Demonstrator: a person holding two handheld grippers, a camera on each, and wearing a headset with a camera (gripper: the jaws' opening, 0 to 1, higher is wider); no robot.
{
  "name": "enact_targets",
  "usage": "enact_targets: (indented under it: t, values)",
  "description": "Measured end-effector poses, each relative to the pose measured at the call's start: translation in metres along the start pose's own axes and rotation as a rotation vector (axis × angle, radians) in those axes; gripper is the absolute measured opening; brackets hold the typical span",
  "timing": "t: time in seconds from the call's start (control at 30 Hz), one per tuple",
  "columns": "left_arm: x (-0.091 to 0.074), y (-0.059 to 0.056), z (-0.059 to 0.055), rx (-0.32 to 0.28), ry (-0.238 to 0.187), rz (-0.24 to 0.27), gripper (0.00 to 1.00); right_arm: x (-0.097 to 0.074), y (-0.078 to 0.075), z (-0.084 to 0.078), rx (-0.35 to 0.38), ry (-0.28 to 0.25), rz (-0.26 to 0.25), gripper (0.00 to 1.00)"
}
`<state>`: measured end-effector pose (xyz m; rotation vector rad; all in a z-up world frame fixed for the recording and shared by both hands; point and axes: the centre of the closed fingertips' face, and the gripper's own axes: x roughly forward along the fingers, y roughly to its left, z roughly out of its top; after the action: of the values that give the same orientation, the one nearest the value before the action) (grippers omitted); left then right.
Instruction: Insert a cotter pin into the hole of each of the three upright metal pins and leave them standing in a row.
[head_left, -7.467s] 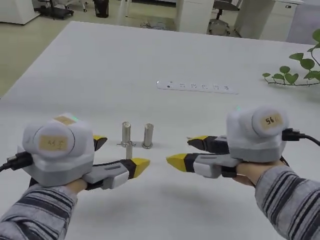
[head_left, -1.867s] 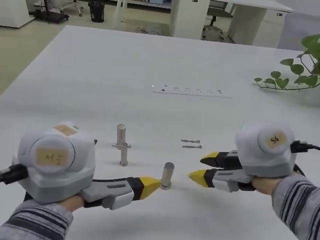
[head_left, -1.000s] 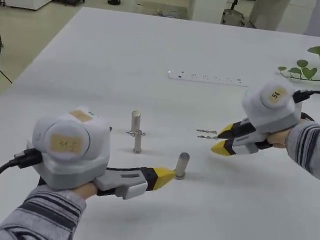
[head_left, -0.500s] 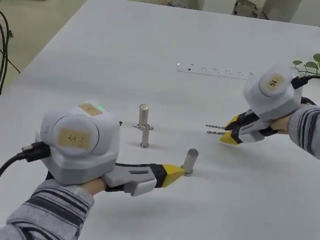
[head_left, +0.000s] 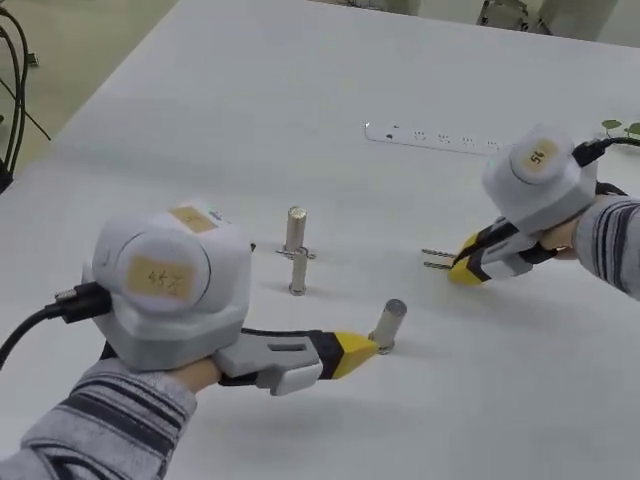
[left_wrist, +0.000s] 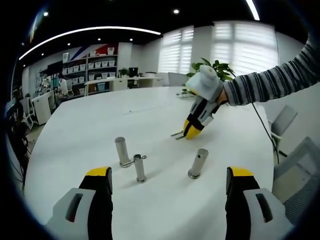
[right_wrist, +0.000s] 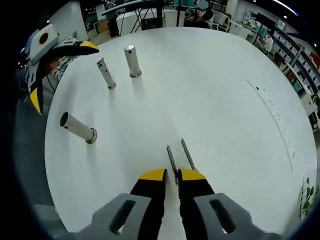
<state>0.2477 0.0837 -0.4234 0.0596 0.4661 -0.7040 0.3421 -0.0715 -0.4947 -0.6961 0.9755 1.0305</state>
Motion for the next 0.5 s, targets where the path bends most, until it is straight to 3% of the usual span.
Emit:
enact_targets:
  t: [0.27, 0.5]
  values:
    - [0.0001, -0.0031, -0.0013, 0.005, 0.009, -0.015, 0.93, 0.0, -0.002, -0.0009, -0.056, 0.031, -0.015, 0.0]
    - [-0.0001, -0.0039, -0.0015, 0.007, 0.014, -0.018, 0.92, -0.0022, 0.0029, -0.0035, -0.069, 0.007, -0.016, 0.0]
